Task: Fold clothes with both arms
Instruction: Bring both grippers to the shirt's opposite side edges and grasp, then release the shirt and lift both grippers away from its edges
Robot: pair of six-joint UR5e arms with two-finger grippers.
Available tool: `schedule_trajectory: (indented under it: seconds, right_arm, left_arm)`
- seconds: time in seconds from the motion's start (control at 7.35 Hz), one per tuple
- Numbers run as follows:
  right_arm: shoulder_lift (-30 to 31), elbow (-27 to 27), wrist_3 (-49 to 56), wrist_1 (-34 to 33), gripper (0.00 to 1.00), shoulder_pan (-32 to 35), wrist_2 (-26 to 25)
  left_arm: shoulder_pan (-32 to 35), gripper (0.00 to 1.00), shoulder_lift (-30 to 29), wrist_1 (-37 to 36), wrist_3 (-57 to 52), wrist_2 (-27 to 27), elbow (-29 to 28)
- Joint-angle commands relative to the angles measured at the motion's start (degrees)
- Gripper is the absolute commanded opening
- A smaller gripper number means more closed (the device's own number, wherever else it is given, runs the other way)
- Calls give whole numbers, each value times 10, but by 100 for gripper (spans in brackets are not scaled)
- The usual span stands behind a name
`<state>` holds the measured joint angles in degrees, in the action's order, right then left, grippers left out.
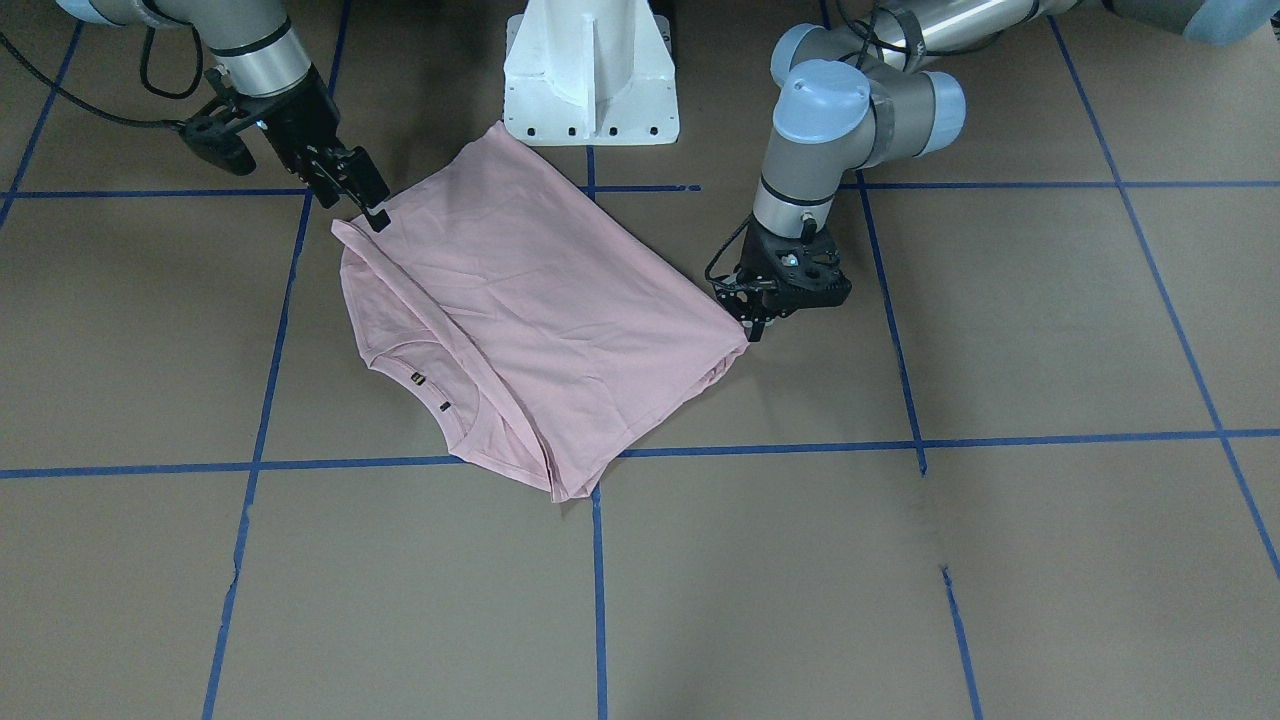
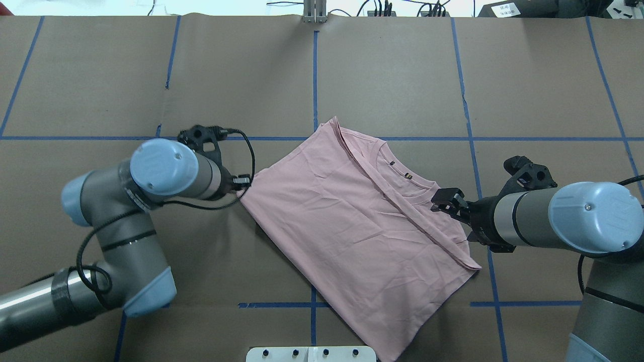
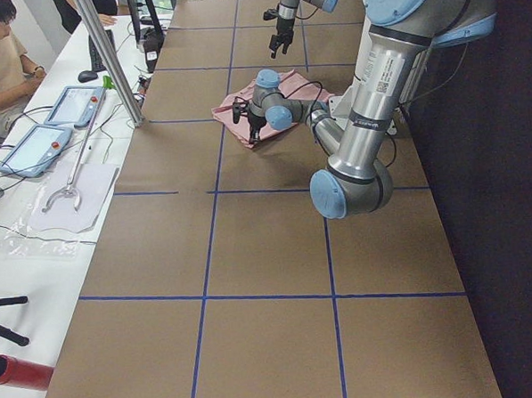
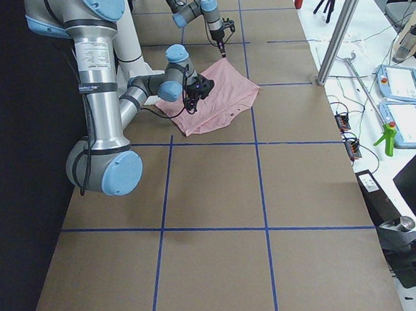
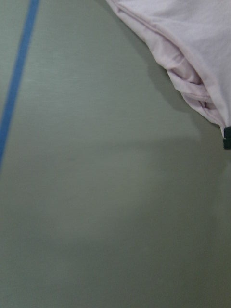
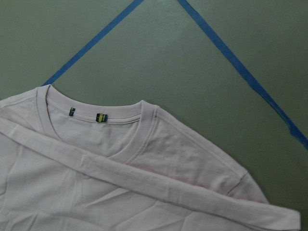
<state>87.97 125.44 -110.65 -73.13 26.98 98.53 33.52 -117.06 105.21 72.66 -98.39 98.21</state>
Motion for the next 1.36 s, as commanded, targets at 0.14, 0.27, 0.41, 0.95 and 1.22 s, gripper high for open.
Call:
schedule_trajectory:
  seconds: [0.14,0.27,0.41,0.95,1.22]
  right_arm:
    - [-3,0,-3,0,100,2,-4]
    - [-3,-2,-4,0,100,1,-9]
    - [-3,-2,-4,2,100,1,-9]
    - [-110,-81,-13,-4,100,-24,-41]
    - [-149,-108,-56,-5,100,-61,-43]
  left_arm:
    - [96,0,-134,128,-62,2,-237]
    - [127,0,-172,171,-100,3,-319]
    - [139,0,-198,221,-105,5,-387]
    - [152,30,-151,244,-96,-63,-288]
    - [158,31,-121,192,-92,-85,-215]
